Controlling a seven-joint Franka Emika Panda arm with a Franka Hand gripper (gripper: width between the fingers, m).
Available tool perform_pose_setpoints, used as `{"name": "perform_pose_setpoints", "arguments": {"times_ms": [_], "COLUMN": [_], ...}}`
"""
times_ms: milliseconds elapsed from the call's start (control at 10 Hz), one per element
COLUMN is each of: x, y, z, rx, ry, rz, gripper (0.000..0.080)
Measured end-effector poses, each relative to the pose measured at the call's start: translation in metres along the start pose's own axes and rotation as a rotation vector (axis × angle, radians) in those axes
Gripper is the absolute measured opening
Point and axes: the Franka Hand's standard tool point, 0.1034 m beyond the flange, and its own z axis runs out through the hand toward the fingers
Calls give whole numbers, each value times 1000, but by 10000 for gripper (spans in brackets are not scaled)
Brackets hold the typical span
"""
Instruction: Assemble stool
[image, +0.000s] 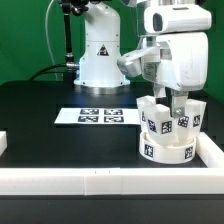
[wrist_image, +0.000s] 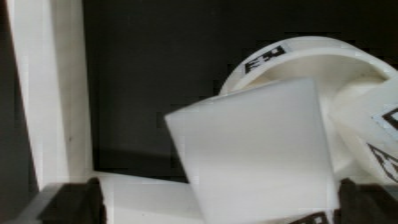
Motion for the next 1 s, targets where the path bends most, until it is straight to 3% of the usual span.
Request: {"name": "perform_pose_setpoints", "arguments": {"times_ms": [200,300,400,500,1000], "x": [-1,-1,-2,-2,-4], "y": [0,-1,-1,0,1], "z": [1,1,1,0,0], "rx": [1,2,3,2,2], "ry": [0,-1,-1,-1,-1], "rz": [3,4,5,5,73], "gripper": [649,560,560,360,340]}}
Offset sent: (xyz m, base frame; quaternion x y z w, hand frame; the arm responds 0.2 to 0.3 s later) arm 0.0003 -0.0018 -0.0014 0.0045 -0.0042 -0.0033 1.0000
